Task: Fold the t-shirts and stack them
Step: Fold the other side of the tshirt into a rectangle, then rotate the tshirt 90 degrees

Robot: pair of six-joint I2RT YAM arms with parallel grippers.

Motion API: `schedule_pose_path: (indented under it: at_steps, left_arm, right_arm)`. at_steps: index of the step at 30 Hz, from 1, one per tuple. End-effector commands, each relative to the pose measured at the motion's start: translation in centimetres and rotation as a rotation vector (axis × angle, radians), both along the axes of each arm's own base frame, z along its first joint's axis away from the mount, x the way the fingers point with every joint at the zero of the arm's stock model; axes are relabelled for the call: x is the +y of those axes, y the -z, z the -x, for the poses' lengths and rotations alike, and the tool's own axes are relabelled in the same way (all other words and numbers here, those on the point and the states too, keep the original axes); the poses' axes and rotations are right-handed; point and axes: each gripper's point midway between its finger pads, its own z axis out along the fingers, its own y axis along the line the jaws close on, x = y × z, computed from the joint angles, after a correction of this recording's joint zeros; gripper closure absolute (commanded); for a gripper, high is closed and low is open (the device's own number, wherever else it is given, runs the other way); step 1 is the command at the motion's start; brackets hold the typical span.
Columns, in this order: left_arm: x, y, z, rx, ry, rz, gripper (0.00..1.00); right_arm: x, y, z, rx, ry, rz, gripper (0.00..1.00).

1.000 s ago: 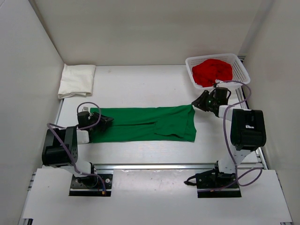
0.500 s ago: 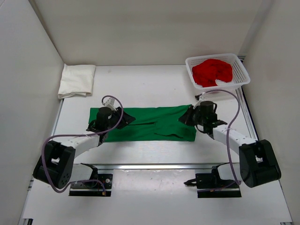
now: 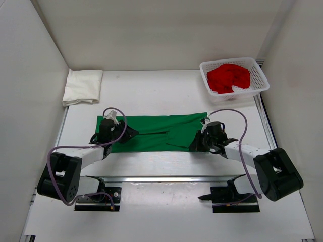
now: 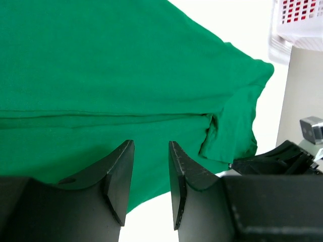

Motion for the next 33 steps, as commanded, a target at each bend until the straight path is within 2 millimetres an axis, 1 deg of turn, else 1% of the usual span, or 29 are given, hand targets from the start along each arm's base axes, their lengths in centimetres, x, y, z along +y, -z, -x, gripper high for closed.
schedule_pose_path:
  at_steps: [1,3,4,5,6,7,9,11,12,13,15,16,17,18,19,20,21,22,23,24,25,26,27,28,29,30,31,32,33]
  left_arm:
    - [-0.4,-1.3,-0.3,-0.045,0.039,0.002,0.56]
    - [-0.7,-2.3,-0.4,-0.058,0.054,0.011,0.56]
    - [-0.9,-2.3,-0.1,-0.049,0.067,0.005,0.55]
    - [-1.1,-3.6,-0.5,-0.082,0.075,0.002,0.55]
    - [-1.4,-3.9,-0.3,-0.095,0.086,-0.006,0.55]
    - [-1.5,-4.7,-0.4,-0.117,0.096,-0.018,0.55]
    - [-2.0,-6.0,-0.5,-0.147,0.106,-0.028,0.54]
    - [-2.4,-7.0,-0.2,-0.168,0.126,-0.029,0.54]
    - [-2.5,-7.6,-0.3,-0.183,0.131,-0.024,0.54]
    - [-2.5,-7.6,0.0,-0.182,0.14,-0.017,0.54]
    - [-2.7,-7.9,0.3,-0.186,0.155,-0.015,0.54]
    - [-2.7,-8.1,0.4,-0.191,0.166,-0.02,0.54]
    - [-2.6,-8.4,0.4,-0.2,0.166,-0.022,0.54]
    - [-2.6,-8.6,0.6,-0.207,0.173,-0.027,0.54]
    - [-2.5,-8.9,0.6,-0.218,0.176,-0.03,0.53]
    - [-2.5,-8.8,0.9,-0.212,0.183,-0.029,0.54]
    - [-2.5,-9.0,0.9,-0.212,0.181,-0.028,0.53]
    - [-2.3,-9.4,0.7,-0.226,0.183,-0.034,0.52]
    - [-2.4,-9.6,0.8,-0.224,0.187,-0.038,0.52]
    - [-2.2,-9.1,1.0,-0.206,0.192,-0.053,0.51]
    - [-2.1,-9.6,1.0,-0.218,0.195,-0.052,0.52]
    - [-1.9,-9.8,0.9,-0.223,0.188,-0.06,0.52]
    - [-1.4,-9.7,0.7,-0.224,0.179,-0.069,0.52]
    - [-1.2,-9.3,0.9,-0.197,0.174,-0.068,0.51]
    - [-1.1,-9.0,1.1,-0.185,0.176,-0.073,0.51]
    - [-0.8,-9.1,1.1,-0.185,0.169,-0.077,0.52]
    - [-0.6,-9.0,1.1,-0.179,0.164,-0.077,0.5]
    - [-0.4,-8.7,1.1,-0.168,0.159,-0.081,0.51]
    - [-0.7,-8.7,1.1,-0.168,0.176,-0.074,0.51]
  right_arm:
    - [0.2,-2.1,-1.6,-0.075,-0.008,0.005,1.0]
    - [0.6,-4.5,-2.8,-0.129,-0.007,-0.021,1.0]
    - [0.7,-5.3,-3.1,-0.15,-0.007,-0.03,1.0]
    - [0.7,-6.5,-3.9,-0.176,0.004,-0.044,1.0]
    - [0.9,-7.2,-4.4,-0.194,0.004,-0.056,1.0]
    - [1.1,-7.8,-5.1,-0.207,0.009,-0.065,1.0]
    - [1.4,-7.8,-6.2,-0.21,0.021,-0.066,1.0]
    - [1.7,-6.5,-8.0,-0.212,0.035,-0.048,1.0]
    - [1.4,-5.0,-8.7,-0.189,0.055,-0.021,0.99]
    - [1.7,-5.3,-10.0,-0.202,0.066,-0.035,1.0]
    - [2.1,-2.5,-11.1,-0.13,0.063,-0.015,1.0]
    - [2.4,-2.9,-12.3,-0.147,0.065,-0.022,1.0]
    - [2.8,-2.1,-13.1,-0.13,0.064,-0.011,1.0]
    - [3.0,-0.8,-13.1,-0.091,0.06,0.006,1.0]
    - [3.6,-0.3,-13.9,-0.068,0.053,0.011,1.0]
    - [4.4,-1.1,-15.6,-0.088,0.051,0.005,1.0]
    - [4.6,0.9,-15.6,-0.026,0.035,0.023,1.0]
    - [5.9,0.8,-17.8,-0.027,0.017,0.018,1.0]
    - [7.4,1.5,-19.8,-0.001,-0.018,0.015,1.0]
    - [9.2,-1.3,-22.8,-0.038,-0.051,-0.021,1.0]
    - [9.4,2.4,-22.7,0.075,-0.068,0.017,1.0]
    - [11.9,-2.2,-27.1,-0.046,-0.112,-0.035,1.0]
    - [13.7,-3.5,-29.8,-0.072,-0.15,-0.051,1.0]
    - [13.7,0.2,-29.3,0.035,-0.177,-0.015,1.0]
    - [15.0,-6.8,-33.4,-0.154,-0.182,-0.052,1.0]
    - [15.6,-7.5,-34.3,-0.187,-0.199,-0.068,1.0]
    - [14.9,-9.8,-33.6,-0.196,-0.208,-0.11,1.0]
    - [14.5,-15.1,-33.5,-0.298,-0.211,-0.138,1.0]
    - [13.5,-18.6,-32.1,-0.336,-0.21,-0.131,1.0]
